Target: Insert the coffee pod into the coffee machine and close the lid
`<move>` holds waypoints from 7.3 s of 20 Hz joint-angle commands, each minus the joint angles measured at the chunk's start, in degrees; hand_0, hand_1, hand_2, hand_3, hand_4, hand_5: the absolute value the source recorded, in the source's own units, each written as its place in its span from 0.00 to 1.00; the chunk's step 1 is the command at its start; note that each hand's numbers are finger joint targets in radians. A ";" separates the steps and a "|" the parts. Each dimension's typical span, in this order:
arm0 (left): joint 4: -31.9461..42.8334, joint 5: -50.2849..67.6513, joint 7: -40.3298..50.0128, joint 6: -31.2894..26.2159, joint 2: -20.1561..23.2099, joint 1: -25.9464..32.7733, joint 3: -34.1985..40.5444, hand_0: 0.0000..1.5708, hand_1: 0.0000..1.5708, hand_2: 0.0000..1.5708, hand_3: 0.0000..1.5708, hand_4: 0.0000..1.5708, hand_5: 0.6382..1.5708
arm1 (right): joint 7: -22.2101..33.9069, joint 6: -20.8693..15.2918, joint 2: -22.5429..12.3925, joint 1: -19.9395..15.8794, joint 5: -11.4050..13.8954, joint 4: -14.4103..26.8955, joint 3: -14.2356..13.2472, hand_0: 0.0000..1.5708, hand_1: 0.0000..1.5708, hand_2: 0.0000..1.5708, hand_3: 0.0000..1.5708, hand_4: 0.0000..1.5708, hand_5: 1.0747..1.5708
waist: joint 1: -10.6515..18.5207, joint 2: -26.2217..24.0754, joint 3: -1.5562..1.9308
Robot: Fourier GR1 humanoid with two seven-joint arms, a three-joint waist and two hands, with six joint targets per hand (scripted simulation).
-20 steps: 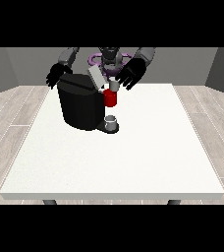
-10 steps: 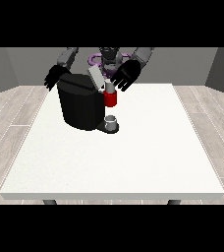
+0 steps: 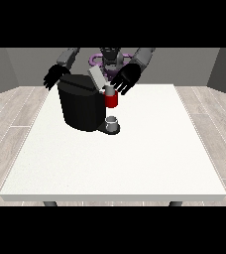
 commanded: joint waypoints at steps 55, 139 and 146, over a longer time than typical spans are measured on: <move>-1.41 -6.62 -3.38 -5.47 -0.06 2.64 -2.70 0.00 0.00 0.00 0.00 0.00 1.00 | -4.23 -1.82 -0.18 1.96 -1.10 4.49 -3.35 0.00 0.00 0.00 0.00 0.26 1.00 | 5.03 -3.12 -0.01; -43.32 35.79 -1.19 -4.71 -20.02 52.19 3.25 0.00 0.00 0.00 0.00 0.00 1.00 | -4.14 13.61 -7.10 -20.31 2.89 20.74 -2.57 0.00 0.00 0.00 0.00 0.00 1.00 | 24.11 -6.92 -0.03; -40.81 37.01 0.09 -4.14 -18.10 51.30 4.43 0.00 0.00 0.00 0.00 0.10 1.00 | 0.86 11.49 -4.01 -23.33 5.23 20.28 0.22 0.00 0.00 0.00 0.00 0.07 1.00 | 23.52 -9.80 -0.03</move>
